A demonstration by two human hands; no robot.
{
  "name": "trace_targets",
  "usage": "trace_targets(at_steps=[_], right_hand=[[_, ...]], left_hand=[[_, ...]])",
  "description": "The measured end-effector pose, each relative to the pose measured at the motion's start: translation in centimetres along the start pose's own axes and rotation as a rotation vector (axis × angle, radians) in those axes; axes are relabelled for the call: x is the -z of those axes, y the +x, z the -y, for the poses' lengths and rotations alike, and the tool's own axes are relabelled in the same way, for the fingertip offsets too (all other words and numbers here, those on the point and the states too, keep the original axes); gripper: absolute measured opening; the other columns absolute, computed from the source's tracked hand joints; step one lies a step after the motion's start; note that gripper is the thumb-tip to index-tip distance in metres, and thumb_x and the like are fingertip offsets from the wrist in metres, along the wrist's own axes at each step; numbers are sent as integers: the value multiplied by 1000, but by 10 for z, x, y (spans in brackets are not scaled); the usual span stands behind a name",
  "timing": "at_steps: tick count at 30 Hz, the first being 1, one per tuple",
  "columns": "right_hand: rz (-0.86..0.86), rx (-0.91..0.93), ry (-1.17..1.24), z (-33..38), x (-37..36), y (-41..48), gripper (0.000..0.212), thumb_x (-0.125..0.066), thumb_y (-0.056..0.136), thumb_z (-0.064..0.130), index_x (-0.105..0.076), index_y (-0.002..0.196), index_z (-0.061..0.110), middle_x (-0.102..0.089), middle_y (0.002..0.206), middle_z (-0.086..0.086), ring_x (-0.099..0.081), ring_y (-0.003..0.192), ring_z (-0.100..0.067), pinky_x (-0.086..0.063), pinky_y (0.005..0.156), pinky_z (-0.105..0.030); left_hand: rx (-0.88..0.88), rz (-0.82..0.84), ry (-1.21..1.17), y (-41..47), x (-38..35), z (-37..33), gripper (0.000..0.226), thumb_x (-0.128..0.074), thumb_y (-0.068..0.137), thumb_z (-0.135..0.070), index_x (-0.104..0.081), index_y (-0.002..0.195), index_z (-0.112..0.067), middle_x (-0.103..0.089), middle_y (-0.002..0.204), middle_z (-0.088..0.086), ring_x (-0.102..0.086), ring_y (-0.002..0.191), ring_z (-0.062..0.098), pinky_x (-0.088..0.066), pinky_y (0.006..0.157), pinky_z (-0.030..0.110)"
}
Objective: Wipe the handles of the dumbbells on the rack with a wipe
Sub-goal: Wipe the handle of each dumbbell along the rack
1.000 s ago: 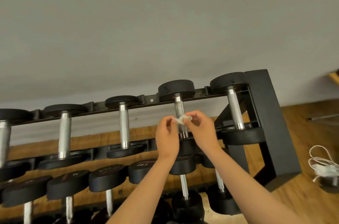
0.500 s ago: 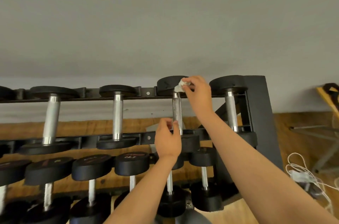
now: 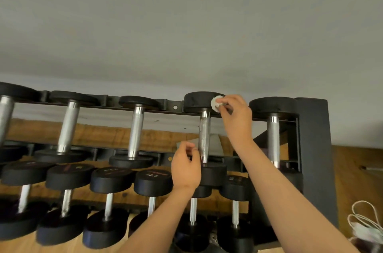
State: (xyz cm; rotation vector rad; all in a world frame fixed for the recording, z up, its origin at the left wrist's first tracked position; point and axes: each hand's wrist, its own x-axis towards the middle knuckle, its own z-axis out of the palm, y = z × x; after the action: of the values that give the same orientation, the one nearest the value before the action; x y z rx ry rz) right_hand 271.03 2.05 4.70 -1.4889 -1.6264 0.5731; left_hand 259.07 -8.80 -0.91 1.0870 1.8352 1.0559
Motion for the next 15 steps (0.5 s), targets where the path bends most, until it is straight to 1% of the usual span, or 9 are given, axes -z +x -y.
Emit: trace_targets(at_steps=[3,6,9,11,13,15], right_hand=[[-9,-30,6,4,-1,21,14,-65,88,5,-71,100,10,-55,103,5,-60,92,-13,-47,85,-17],[-3,-26,38,-1,0,10,15,-66,87,2,-71,98,10,-55,104,4,-59,96,-12,-46,88,-14],[-16,-86,120,-8,1,-10,19,-66,86,-2,-70,99,12,-57,107,2,-59,98,-8,-45,89,-8],[-51,-144,204,-8,0,1,18,-65,87,-1,-70,100,11,-58,107,-1,-60,97,-7,-45,87,-7],[-68,-178,272,-6,2,14,19,-64,87,-1,-69,99,13,-60,107,-4,-60,93,-3,-45,86,-7],[-62,-196,289,-6,5,12,21,-63,87,-3,-68,99,14,-60,107,-2,-59,93,3,-45,86,-6]], left_hand=[[6,-11,17,-2,-1,1,10,-51,96,-19,-55,90,-26,-60,76,-8,-53,64,4,-38,61,16],[18,-16,13,0,-1,0,10,-51,97,-18,-56,90,-25,-60,76,-7,-54,64,4,-37,61,14],[20,-22,7,0,-2,1,10,-51,97,-19,-56,89,-23,-58,71,-7,-52,60,3,-36,59,15],[24,-28,9,0,-2,0,10,-51,97,-19,-56,89,-22,-58,72,-7,-52,61,4,-37,60,17],[19,-35,4,-1,-2,1,11,-51,97,-19,-56,87,-23,-58,73,-7,-52,63,5,-37,61,18],[27,-32,-1,-1,-2,2,12,-51,97,-19,-55,87,-24,-60,74,-7,-54,64,6,-38,62,19]])
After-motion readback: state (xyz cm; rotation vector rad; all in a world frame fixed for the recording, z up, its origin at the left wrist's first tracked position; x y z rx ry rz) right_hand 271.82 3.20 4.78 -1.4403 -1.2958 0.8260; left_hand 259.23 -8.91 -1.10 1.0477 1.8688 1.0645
